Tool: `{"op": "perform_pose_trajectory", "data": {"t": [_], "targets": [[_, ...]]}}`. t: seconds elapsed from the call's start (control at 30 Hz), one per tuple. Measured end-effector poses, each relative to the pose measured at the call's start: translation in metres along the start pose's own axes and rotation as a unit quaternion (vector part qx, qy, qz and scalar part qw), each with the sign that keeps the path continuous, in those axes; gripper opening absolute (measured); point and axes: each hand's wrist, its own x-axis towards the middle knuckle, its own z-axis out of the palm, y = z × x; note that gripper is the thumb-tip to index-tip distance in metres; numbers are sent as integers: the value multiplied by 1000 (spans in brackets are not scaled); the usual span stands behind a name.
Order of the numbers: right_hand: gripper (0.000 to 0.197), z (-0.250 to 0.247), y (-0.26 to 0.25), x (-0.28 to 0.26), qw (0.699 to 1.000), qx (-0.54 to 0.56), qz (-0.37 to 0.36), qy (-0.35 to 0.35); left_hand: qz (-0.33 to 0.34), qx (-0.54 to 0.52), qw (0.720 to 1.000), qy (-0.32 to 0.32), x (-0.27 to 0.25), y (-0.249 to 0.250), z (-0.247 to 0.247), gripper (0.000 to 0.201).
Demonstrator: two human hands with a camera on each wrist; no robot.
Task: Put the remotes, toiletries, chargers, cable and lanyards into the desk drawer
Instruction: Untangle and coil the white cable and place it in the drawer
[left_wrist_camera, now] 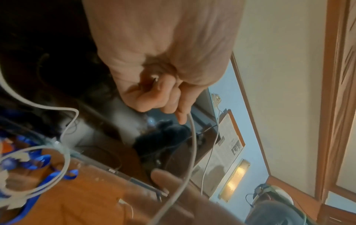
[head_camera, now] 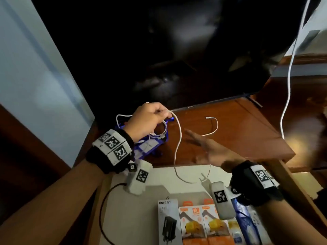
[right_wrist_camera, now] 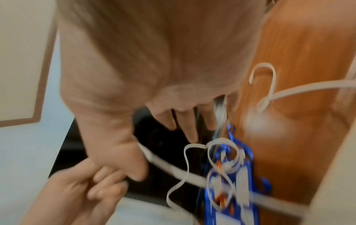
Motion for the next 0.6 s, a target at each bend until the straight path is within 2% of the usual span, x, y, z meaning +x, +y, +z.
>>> {"op": "perform_pose_trajectory", "data": {"t": [0.07,0.17,0.27,0.3,0.4,0.5,0.6], "targets": [[87,34,-2,1,989,137,-44,30,-24,-22,999,-16,-16,-11,13,22],[52,79,0,9,963,261,-35,58,-66,-119,991,-17,-34,-24,26,23],[6,100,11,13,971,213,-19,102,-138,-242,961,10,-49,-39,24,22],[5,101,16,12,974,196,-16,113,-175,-295,939,18,-53,-45,20,23],[18,96,41,9,976,153,4,156,-260,-459,848,46,-65,-68,5,25],[16,89,63,2,968,155,23,195,-256,-562,780,101,-80,-87,-9,20],[17,88,76,-5,965,136,19,223,-231,-606,742,171,-93,-100,-15,18]]}}
